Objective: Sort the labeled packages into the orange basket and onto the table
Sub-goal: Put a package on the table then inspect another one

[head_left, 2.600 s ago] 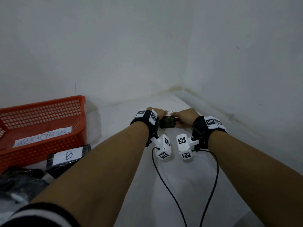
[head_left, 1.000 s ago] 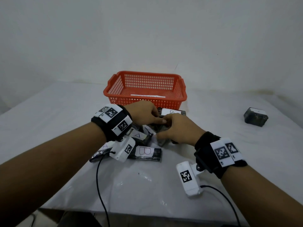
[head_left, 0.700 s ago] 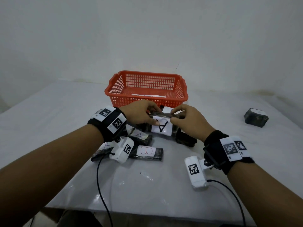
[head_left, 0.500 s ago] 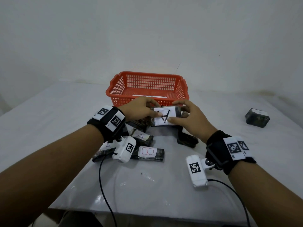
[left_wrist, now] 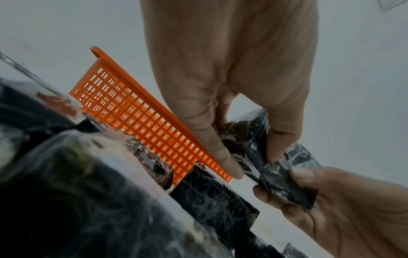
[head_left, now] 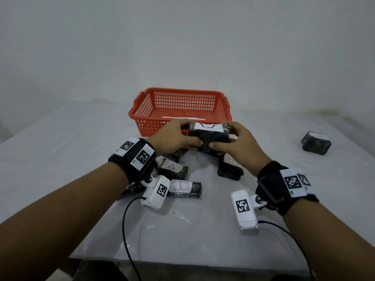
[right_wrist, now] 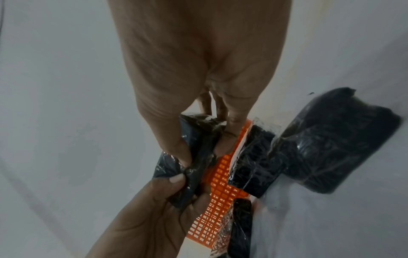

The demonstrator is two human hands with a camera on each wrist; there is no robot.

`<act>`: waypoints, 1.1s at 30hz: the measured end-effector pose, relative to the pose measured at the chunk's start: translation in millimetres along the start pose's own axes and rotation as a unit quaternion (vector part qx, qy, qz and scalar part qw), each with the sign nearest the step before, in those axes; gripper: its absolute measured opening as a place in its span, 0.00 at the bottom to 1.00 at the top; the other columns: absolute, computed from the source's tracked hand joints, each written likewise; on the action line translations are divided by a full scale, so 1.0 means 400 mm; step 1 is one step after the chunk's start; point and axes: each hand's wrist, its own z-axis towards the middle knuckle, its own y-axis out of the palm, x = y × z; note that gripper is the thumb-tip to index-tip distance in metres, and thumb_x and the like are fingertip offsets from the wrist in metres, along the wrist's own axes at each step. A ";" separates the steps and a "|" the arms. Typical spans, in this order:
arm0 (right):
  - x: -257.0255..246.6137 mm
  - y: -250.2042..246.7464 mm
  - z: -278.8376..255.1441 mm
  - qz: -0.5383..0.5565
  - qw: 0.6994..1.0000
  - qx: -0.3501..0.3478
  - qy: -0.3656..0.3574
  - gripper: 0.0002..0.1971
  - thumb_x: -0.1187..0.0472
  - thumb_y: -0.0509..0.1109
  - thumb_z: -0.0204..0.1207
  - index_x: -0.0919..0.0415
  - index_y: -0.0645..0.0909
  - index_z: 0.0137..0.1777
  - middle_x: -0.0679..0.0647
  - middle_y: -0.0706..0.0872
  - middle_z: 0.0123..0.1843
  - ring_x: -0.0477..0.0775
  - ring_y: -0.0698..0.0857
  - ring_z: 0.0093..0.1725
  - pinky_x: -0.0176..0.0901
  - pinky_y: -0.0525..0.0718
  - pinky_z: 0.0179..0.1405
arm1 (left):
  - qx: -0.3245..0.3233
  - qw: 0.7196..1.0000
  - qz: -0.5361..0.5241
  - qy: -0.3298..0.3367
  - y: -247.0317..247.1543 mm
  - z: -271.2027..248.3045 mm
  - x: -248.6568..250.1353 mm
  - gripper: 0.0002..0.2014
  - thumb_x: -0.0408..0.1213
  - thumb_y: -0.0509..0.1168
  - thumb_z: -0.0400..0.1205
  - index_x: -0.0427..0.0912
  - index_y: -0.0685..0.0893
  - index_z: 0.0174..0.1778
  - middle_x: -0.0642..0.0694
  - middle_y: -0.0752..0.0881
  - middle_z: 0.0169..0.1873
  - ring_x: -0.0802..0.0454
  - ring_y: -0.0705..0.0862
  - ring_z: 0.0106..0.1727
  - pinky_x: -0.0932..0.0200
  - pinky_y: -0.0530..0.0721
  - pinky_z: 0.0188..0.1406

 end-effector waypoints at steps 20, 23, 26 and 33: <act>0.015 -0.001 0.002 -0.044 0.998 0.041 -0.017 0.25 0.54 0.89 0.68 0.59 0.85 0.62 0.48 0.91 0.57 0.43 0.90 0.57 0.38 0.91 0.55 | -0.027 0.995 -0.091 -0.008 0.027 -0.005 -0.008 0.16 0.29 0.76 0.81 0.35 0.88 0.65 0.40 0.93 0.55 0.47 0.95 0.54 0.55 0.94 0.52; 0.012 -0.004 0.002 -0.034 0.999 0.039 -0.010 0.23 0.56 0.89 0.69 0.60 0.87 0.61 0.49 0.93 0.56 0.43 0.91 0.56 0.37 0.91 0.54 | -0.031 0.996 -0.086 -0.012 0.028 -0.006 -0.009 0.16 0.28 0.77 0.80 0.33 0.88 0.63 0.38 0.93 0.55 0.45 0.95 0.54 0.54 0.94 0.53; 0.009 -0.011 -0.002 -0.016 1.000 0.016 0.008 0.26 0.58 0.89 0.68 0.60 0.86 0.64 0.51 0.92 0.59 0.47 0.91 0.59 0.36 0.89 0.53 | -0.001 0.998 -0.055 -0.012 0.029 -0.002 -0.015 0.13 0.29 0.77 0.80 0.34 0.89 0.60 0.39 0.94 0.52 0.45 0.95 0.52 0.54 0.93 0.54; -0.002 -0.019 -0.011 -0.021 0.999 0.028 0.006 0.19 0.64 0.86 0.72 0.52 0.86 0.60 0.47 0.92 0.57 0.49 0.91 0.59 0.46 0.90 0.62 | -0.016 0.994 -0.104 -0.013 0.032 -0.003 -0.009 0.16 0.27 0.78 0.79 0.34 0.88 0.62 0.38 0.93 0.56 0.44 0.95 0.54 0.48 0.94 0.55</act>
